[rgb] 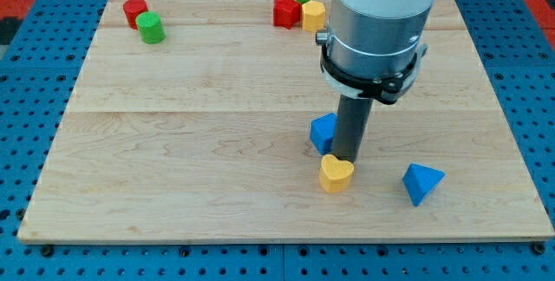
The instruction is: Move the blue cube towards the green circle
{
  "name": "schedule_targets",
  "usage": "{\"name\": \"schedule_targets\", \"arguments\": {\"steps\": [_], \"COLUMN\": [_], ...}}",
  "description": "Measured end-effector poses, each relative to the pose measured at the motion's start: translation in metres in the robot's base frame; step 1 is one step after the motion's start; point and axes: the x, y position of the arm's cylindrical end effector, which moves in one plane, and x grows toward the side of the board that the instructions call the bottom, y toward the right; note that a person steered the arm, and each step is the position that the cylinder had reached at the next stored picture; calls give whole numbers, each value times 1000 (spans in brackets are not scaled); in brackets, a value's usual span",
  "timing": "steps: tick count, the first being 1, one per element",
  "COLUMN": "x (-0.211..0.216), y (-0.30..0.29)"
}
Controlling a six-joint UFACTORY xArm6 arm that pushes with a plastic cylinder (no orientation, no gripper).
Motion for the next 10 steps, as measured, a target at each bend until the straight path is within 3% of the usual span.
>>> {"name": "schedule_targets", "arguments": {"steps": [3, 5, 6, 7, 9, 10], "x": [-72, -73, -55, -65, -122, -99], "y": [-74, -96, -53, -13, -49, -41]}}
